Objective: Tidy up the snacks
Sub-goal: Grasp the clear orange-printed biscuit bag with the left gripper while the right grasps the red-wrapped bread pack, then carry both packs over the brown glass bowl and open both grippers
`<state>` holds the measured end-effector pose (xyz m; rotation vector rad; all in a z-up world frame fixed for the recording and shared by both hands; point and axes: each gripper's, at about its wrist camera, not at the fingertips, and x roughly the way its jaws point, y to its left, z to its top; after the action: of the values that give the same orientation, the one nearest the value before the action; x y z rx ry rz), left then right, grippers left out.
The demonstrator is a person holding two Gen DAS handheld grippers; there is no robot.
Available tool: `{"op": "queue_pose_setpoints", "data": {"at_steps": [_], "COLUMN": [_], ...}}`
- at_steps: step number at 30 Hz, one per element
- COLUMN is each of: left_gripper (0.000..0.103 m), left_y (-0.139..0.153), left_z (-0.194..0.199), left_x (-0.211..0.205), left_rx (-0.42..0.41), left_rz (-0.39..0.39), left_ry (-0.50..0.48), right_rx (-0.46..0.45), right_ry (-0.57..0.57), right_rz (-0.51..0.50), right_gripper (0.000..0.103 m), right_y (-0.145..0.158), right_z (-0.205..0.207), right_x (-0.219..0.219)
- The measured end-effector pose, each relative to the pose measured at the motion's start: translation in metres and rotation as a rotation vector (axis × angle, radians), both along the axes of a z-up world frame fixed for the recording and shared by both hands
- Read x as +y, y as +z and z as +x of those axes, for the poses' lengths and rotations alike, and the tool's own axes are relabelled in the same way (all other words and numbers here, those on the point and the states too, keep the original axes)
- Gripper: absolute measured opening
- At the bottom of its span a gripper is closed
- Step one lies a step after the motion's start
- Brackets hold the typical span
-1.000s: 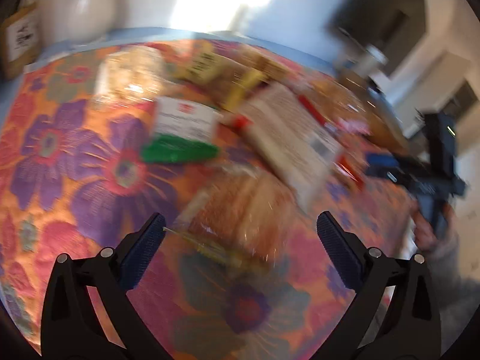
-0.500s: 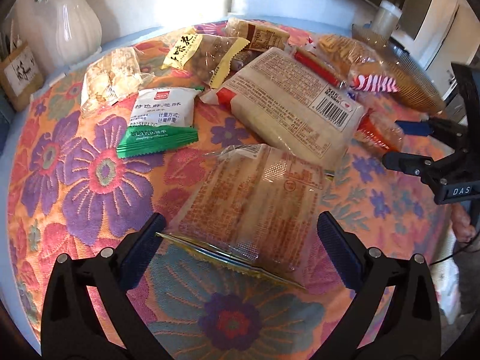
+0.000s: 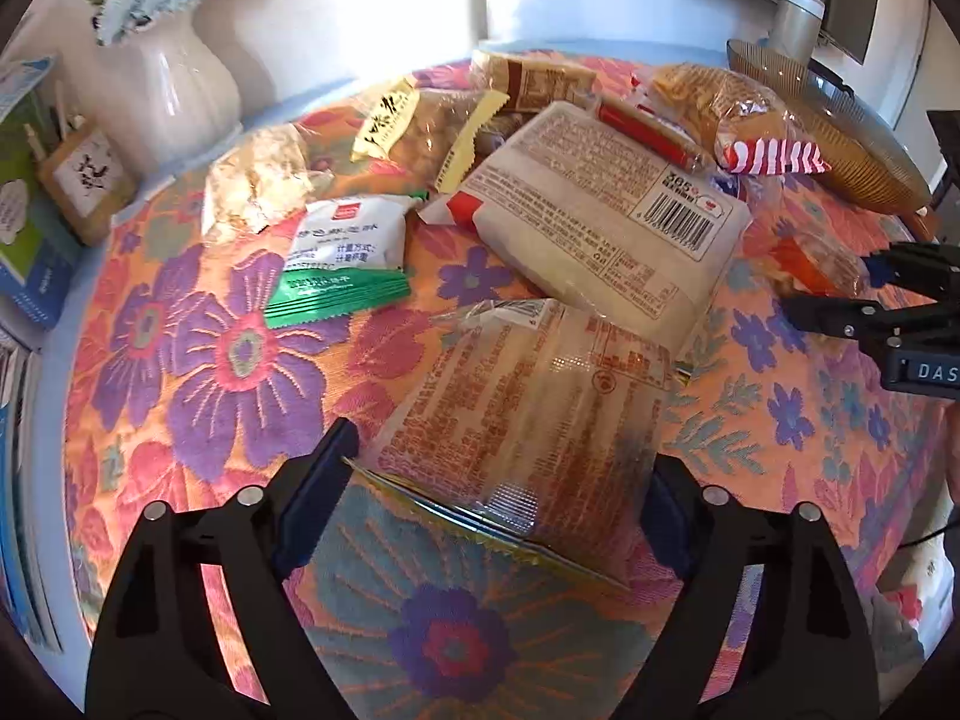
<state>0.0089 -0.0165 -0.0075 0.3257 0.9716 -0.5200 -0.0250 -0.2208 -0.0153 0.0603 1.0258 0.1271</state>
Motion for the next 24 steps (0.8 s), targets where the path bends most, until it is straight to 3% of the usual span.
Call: {"op": "queue_pose_setpoints", "data": {"at_steps": [6,13,17,24], "left_gripper": [0.081,0.081,0.081,0.081], "left_y": [0.023,0.071,0.092,0.125], "left_z": [-0.023,-0.046,-0.050,-0.041], "left_x": [0.004,-0.013,-0.041,-0.098], "left_rx": [-0.024,-0.126,-0.182,-0.191], "left_rz": [-0.090,-0.177,-0.200,-0.264], "left_ry": [-0.017,-0.072,-0.093,-0.148], "right_rx": [-0.022,-0.097,-0.149,-0.209], "right_ry": [-0.010,-0.038,-0.069,-0.164], "right_rz": [0.076,0.109,0.129,0.104], "right_gripper": [0.051,0.050,0.050,0.050], "right_y": [0.014,0.045,0.067,0.096], "right_z": [-0.020,-0.042,-0.057,-0.068], "right_x": [-0.014,-0.031,-0.056,-0.110]}}
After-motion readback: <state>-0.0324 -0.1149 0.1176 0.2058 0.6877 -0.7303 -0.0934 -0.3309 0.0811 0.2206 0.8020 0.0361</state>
